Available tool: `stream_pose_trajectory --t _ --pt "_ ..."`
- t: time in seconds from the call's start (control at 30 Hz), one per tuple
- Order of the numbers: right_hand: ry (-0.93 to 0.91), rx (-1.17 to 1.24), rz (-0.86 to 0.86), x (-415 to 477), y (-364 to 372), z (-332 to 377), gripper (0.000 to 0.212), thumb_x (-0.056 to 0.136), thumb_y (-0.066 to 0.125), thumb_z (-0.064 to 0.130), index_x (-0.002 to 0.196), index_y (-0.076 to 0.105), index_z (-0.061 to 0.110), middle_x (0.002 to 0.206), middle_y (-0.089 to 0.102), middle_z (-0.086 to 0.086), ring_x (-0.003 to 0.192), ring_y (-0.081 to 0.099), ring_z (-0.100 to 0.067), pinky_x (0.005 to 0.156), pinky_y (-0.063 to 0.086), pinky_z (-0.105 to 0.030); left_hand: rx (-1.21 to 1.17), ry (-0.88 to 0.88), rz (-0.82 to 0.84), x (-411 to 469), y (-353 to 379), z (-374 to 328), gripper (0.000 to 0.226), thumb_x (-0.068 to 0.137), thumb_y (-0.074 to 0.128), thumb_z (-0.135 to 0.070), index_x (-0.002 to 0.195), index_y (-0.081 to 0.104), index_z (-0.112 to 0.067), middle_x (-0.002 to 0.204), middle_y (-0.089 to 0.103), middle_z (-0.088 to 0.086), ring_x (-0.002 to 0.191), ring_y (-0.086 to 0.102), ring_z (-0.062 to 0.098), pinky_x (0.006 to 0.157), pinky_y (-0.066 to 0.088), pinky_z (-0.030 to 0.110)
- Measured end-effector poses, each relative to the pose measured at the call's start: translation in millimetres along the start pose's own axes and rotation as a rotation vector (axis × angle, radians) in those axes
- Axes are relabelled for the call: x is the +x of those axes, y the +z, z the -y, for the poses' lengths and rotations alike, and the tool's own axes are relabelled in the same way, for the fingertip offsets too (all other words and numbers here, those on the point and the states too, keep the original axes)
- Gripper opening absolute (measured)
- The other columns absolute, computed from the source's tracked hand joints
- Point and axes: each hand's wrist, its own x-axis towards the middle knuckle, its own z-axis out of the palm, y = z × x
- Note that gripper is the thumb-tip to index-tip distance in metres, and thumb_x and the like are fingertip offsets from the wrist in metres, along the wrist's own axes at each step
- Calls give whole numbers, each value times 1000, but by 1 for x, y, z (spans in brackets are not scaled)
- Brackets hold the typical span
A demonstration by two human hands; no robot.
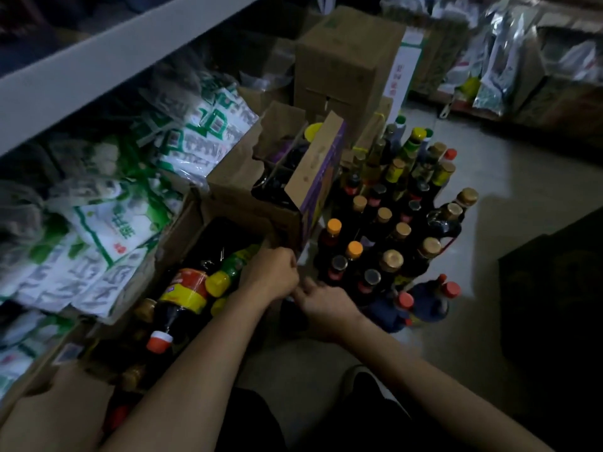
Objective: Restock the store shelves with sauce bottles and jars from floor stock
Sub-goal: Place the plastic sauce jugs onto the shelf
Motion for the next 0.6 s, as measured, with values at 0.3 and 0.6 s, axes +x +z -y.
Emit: stream_pose_trajectory --t 0.3,0.6 --pt "158 403 -105 7 -58 -32 24 88 68 28 101 58 10 95 66 -11 86 65 -29 69 52 -36 -438 -29 23 -6 -14 10 21 97 55 -19 113 67 -16 99 66 2 106 61 28 71 43 26" --pt "65 1021 -558 -48 -233 -48 24 84 76 18 95 54 19 83 58 8 66 56 1 60 45 -14 -1236 305 538 -51 -44 -3 87 52 85 -62 120 57 -17 114 70 -1 108 64 15 93 51 29"
